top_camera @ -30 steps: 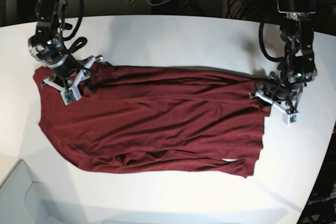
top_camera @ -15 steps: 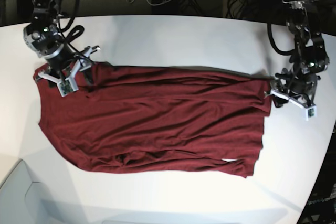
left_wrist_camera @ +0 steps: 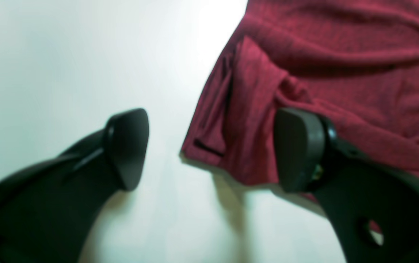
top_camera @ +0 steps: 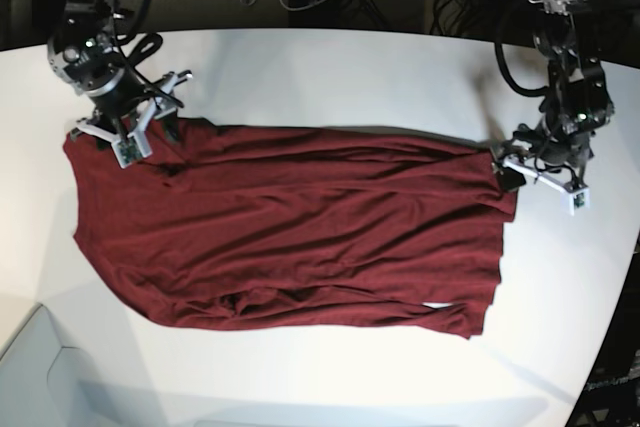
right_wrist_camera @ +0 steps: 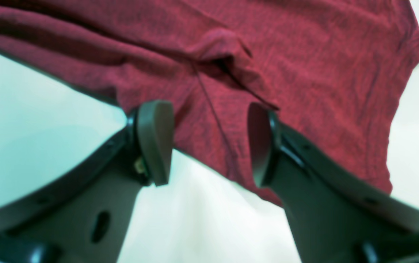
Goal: Layout the t-shirt on the table in an organized manner, then fold the t-shirt properly
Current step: 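Open both grippers to release the collar edge, then regrasp the collar edge with both grippers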
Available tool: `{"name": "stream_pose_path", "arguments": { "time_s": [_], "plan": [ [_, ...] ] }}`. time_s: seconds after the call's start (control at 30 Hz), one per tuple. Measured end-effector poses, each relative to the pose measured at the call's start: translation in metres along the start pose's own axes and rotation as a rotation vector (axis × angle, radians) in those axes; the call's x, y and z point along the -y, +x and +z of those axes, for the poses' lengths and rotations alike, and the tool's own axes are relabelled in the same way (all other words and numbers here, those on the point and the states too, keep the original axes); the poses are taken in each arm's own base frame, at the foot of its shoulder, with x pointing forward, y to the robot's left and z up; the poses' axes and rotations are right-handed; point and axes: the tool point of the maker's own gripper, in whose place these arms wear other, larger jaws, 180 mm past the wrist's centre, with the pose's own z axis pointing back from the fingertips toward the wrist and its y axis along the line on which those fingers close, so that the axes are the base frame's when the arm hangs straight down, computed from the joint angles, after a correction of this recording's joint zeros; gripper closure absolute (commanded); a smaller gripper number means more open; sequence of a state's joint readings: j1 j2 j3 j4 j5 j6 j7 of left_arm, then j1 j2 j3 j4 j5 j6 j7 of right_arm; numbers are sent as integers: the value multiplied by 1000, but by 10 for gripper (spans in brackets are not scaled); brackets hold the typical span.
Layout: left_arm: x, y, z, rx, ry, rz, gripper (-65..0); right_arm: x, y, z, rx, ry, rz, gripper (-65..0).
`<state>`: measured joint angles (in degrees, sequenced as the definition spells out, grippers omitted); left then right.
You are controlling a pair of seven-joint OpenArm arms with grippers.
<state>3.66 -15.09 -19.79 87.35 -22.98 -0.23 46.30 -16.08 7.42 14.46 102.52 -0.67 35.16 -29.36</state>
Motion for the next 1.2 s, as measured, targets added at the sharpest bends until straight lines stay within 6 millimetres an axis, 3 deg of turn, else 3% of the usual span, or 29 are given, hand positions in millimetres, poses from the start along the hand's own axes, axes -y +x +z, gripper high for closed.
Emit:
{"name": "stream_pose_path", "arguments": {
  "time_s": [0.37, 0.43, 0.53, 0.63, 0.87, 0.97, 1.2],
  "plan": [
    [-1, -20, -13, -22, 5, 2, -499, -3, -6, 2, -12, 5, -2, -329],
    [7, -26, -15, -25, -13, -20, -444, -3, -7, 3, -16, 6, -3, -329],
    [13, -30, -17, -16, -27, -34, -299, -2, -7, 3, -15, 2, -5, -331],
    [13, -30, -17, -15, -26, -31, -200, 12, -16, 8, -27, -39, -30, -340],
    [14, -28, -18, -11, -27, -30, -99, 19, -42, 5, -86, -47, -70, -377],
    [14, -27, -18, -9, -27, -30, -3, 16, -48, 2, -100, -34, -82, -377],
    [11, -23, -17, -5, -23, -40, 0, 20, -50, -13, -107, -29, -114, -377]
  ]
}}
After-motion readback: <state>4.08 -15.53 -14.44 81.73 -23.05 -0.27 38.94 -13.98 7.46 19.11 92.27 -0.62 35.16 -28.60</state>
